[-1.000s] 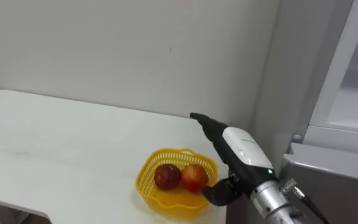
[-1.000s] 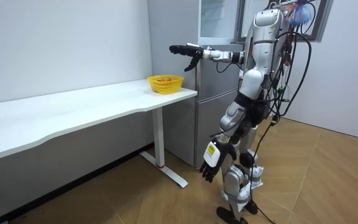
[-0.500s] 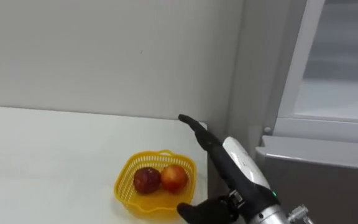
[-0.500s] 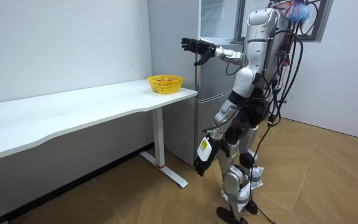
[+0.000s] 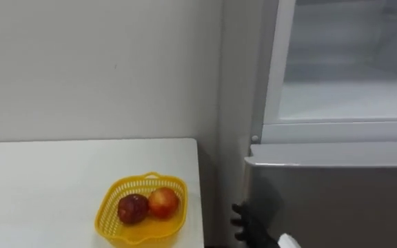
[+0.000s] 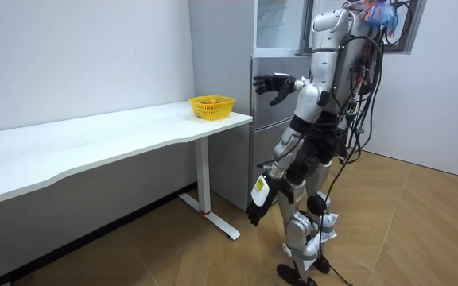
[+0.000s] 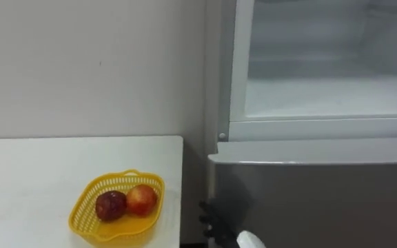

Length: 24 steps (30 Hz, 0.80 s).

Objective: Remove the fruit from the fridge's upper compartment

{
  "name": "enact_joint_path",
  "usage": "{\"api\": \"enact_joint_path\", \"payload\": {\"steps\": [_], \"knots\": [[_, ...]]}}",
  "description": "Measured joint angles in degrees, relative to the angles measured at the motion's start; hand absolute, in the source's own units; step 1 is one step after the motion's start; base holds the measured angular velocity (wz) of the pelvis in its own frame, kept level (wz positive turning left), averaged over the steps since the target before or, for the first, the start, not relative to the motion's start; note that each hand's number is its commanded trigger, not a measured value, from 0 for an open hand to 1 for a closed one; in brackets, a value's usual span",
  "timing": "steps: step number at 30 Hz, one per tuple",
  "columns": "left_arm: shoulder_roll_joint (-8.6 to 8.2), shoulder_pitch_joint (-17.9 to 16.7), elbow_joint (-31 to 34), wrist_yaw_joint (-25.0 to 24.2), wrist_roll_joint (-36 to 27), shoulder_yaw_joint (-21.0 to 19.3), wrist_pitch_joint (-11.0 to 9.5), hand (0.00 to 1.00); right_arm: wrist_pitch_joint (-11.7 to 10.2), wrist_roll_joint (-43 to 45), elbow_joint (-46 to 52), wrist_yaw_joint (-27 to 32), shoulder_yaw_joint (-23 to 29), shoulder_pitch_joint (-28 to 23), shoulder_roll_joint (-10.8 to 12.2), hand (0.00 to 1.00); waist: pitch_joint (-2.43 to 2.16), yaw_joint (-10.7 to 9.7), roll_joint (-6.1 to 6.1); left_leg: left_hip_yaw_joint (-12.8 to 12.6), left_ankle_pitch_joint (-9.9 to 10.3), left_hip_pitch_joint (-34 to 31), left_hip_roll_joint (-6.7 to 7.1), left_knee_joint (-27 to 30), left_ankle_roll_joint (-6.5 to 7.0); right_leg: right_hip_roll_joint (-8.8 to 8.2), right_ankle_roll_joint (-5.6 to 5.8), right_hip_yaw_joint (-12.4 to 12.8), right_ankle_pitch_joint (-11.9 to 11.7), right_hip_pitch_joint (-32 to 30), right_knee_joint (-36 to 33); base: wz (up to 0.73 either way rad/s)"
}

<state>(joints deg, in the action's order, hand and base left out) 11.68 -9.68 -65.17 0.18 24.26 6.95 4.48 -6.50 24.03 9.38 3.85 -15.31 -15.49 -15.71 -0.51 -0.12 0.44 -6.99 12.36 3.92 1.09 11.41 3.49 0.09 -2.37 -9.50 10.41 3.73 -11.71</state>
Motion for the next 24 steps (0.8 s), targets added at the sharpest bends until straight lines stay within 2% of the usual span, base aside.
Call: {"api": "enact_joint_path", "payload": {"steps": [2,5,10,12,13,17,20,22,24], "knots": [[0.00,-0.04,0.05,-0.19,0.08,-0.15,-0.42,0.00,-1.24,2.97,-0.94,0.45,2.00,-1.99,0.01,0.00,0.06,-0.06,-0.04,-1.29,0.06,0.56,-0.20,-0.26,0.03,0.21,0.01,1.20,-0.01,-0.16,0.11,-0.26],[0.00,-0.29,0.04,-0.28,0.03,-0.12,-0.89,0.00,-1.29,5.08,-4.95,1.95,5.39,-5.16,0.02,0.00,0.09,-1.10,-0.13,-2.16,0.13,0.81,-0.29,-0.50,0.14,0.17,0.09,1.51,-0.15,-0.22,0.07,-0.14],[0.11,-0.34,0.12,0.34,0.09,-0.16,-0.76,0.00,-0.40,4.95,-16.22,5.35,9.29,-11.01,-0.09,0.00,0.03,-2.42,-0.33,-2.36,0.26,0.82,-0.27,-0.85,0.24,0.19,0.15,1.65,-0.19,-0.41,-0.07,-0.05],[0.11,-0.45,0.20,0.57,0.03,-0.14,-0.65,0.00,1.25,4.85,-23.29,7.08,10.47,-12.66,-0.13,0.00,0.03,-2.47,-0.19,-2.47,0.26,0.83,-0.25,-1.10,0.24,0.24,0.16,2.06,-0.18,-0.75,-0.22,-0.08],[0.12,-0.59,0.22,0.68,0.02,-0.12,-0.59,0.00,1.38,4.72,-25.04,7.72,10.50,-12.86,-0.14,0.00,0.03,-2.61,-0.08,-2.48,0.26,0.85,-0.25,-1.13,0.24,0.26,0.15,2.08,-0.17,-0.74,-0.18,-0.06],[-0.15,-1.26,0.64,0.97,0.06,-0.11,0.22,0.00,2.36,2.16,-40.21,10.78,10.49,-12.08,0.25,0.00,0.14,-2.65,-0.09,-2.79,0.27,1.85,-0.24,-1.76,0.23,0.40,0.19,2.60,-0.09,-0.09,0.03,-0.04],[-0.51,-1.86,0.45,1.74,0.06,-0.11,0.27,0.00,2.97,-1.37,-52.83,10.98,12.23,-8.43,2.63,0.00,0.16,-2.89,-0.19,-2.78,0.39,2.87,-0.21,-1.81,0.10,0.42,0.22,2.87,0.48,0.36,-0.16,-0.01],[-0.91,-1.95,0.46,2.04,0.19,-0.22,0.54,0.00,4.13,-5.22,-58.89,10.86,12.21,-6.30,3.24,0.00,0.05,-2.72,-0.55,-2.77,0.43,3.04,-0.22,-1.79,0.07,0.41,0.23,2.87,0.64,0.40,-0.33,0.00],[-1.22,-2.34,0.50,1.97,0.63,-0.74,0.76,0.00,5.54,-8.41,-63.64,10.14,12.31,-4.33,3.60,0.00,0.14,-2.62,-0.67,-2.72,0.43,3.03,-0.23,-1.78,0.06,0.42,0.21,2.88,0.73,0.49,-0.43,0.00]]}}
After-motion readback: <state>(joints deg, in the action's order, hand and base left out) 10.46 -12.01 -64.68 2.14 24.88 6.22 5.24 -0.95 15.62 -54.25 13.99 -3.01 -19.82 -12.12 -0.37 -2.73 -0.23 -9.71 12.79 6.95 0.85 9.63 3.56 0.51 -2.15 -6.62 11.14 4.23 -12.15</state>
